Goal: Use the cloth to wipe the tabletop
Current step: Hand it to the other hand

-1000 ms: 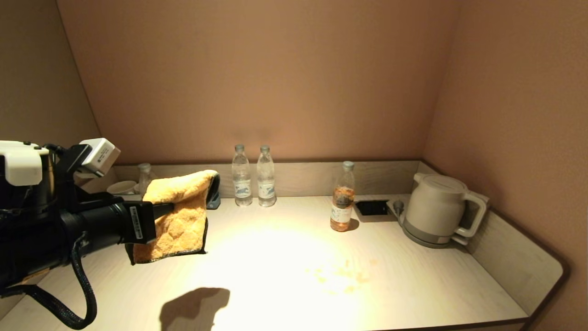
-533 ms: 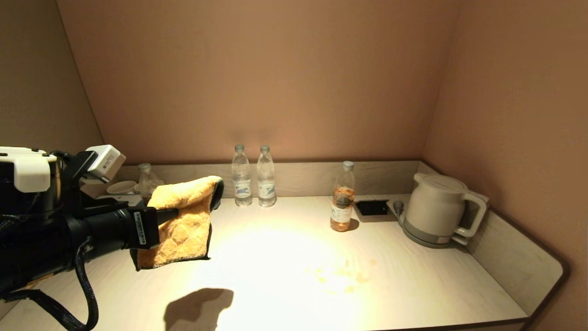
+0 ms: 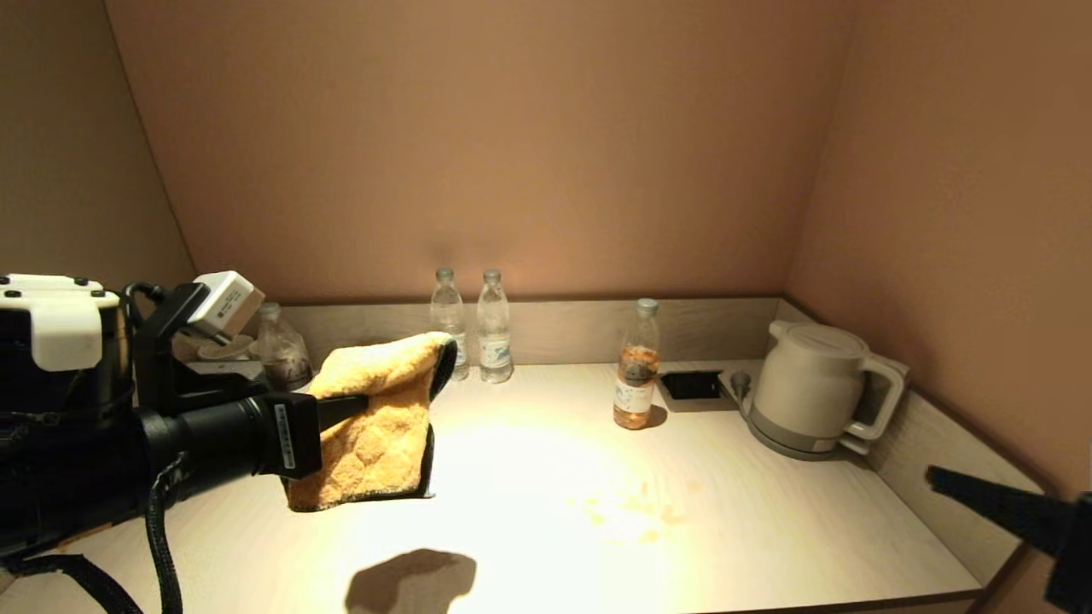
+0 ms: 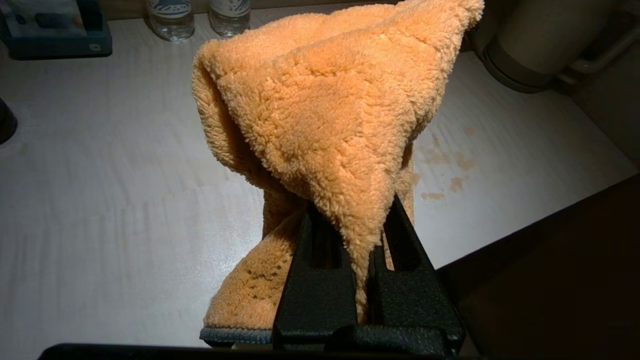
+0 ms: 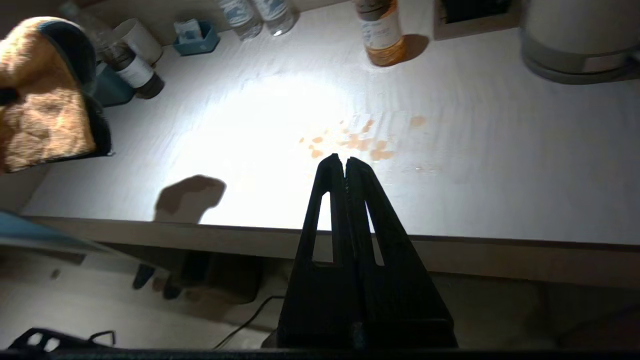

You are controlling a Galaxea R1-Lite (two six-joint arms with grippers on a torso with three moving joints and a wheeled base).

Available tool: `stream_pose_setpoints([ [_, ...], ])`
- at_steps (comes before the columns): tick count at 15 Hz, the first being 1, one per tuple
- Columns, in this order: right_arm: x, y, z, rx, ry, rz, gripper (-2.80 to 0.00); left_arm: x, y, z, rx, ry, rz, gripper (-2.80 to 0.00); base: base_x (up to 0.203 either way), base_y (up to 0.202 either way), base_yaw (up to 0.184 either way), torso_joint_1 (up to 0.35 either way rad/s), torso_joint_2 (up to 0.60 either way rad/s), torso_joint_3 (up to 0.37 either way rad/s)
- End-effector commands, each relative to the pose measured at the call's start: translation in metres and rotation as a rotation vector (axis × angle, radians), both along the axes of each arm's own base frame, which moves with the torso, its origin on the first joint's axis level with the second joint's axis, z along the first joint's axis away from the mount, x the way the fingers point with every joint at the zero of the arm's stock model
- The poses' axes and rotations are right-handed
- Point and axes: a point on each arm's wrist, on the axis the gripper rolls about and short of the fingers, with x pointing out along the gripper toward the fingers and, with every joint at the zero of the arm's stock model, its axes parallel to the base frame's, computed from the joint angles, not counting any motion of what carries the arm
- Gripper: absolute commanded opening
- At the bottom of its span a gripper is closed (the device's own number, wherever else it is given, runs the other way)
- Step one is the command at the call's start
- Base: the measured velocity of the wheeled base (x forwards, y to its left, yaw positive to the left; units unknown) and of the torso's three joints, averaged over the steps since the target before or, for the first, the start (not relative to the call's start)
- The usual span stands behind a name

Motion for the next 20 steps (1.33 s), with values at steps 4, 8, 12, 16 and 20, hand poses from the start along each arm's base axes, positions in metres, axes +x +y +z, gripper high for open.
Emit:
stream_pose_setpoints([
  [4, 0.068, 0.025, 0.01, 0.107, 0.137, 0.243, -2.8, 0.004, -0.025, -0.015, 0.019, 0.024, -0.071, -2.8, 0.0, 0.0, 0.0, 0.0, 0.0, 0.0],
  [8, 0.111, 0.047, 0.02, 0.126, 0.176, 0.296, -2.8, 0.015, -0.053, -0.041, 0.045, 0.05, -0.125, -2.8, 0.0, 0.0, 0.0, 0.0, 0.0, 0.0],
  [12, 0.14, 0.067, 0.013, 0.134, 0.241, 0.334, -2.8, 0.021, -0.079, -0.055, 0.052, 0.048, -0.168, -2.8, 0.0, 0.0, 0.0, 0.0, 0.0, 0.0],
  [16, 0.169, 0.08, 0.004, 0.128, 0.279, 0.347, -2.8, 0.019, -0.089, -0.048, 0.044, 0.017, -0.195, -2.8, 0.0, 0.0, 0.0, 0.0, 0.0, 0.0],
  [20, 0.188, 0.098, -0.003, 0.117, 0.302, 0.374, -2.8, 0.019, -0.094, -0.042, 0.049, -0.012, -0.215, -2.8, 0.0, 0.0, 0.0, 0.0, 0.0, 0.0],
])
